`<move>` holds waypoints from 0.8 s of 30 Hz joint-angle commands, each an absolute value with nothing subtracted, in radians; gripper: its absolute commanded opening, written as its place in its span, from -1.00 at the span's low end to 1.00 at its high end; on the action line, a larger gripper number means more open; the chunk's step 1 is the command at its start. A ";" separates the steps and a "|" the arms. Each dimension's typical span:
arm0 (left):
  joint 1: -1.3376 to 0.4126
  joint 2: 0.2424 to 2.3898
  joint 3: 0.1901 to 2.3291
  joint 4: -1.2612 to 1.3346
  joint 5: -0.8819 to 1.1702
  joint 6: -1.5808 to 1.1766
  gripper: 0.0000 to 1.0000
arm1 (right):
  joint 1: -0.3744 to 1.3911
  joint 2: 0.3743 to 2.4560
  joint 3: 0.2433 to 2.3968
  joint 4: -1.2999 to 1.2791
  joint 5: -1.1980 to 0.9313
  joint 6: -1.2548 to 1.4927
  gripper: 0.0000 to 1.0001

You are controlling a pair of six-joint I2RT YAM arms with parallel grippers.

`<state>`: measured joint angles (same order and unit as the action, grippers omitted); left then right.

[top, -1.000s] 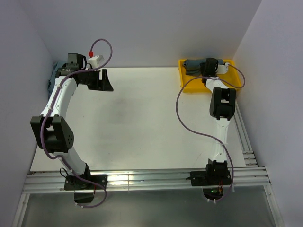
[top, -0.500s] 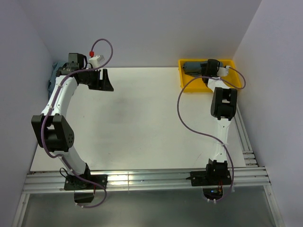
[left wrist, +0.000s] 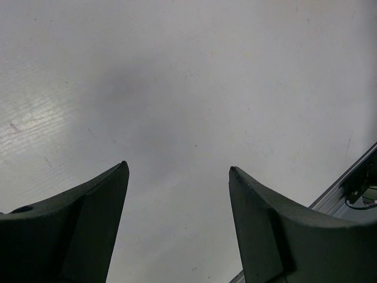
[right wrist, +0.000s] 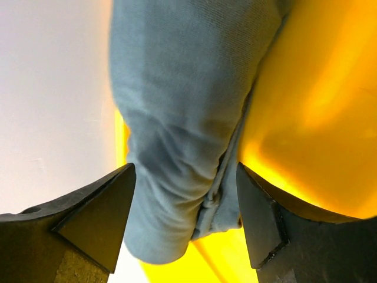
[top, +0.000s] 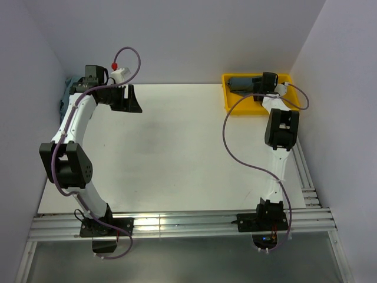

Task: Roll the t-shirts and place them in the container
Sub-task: Place the rolled tshirt into the container

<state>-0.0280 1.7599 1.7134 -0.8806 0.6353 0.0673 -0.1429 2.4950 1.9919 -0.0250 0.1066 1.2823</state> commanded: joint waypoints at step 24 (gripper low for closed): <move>-0.003 1.586 1.655 -0.830 0.683 0.118 0.58 | -0.089 1.769 1.354 0.106 -0.020 1.172 0.61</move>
<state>-0.0128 1.6951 1.6791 -0.8696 0.6621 0.0906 -0.1333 1.9091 1.4513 0.0383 -0.0120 1.2392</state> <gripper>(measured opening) 0.788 0.806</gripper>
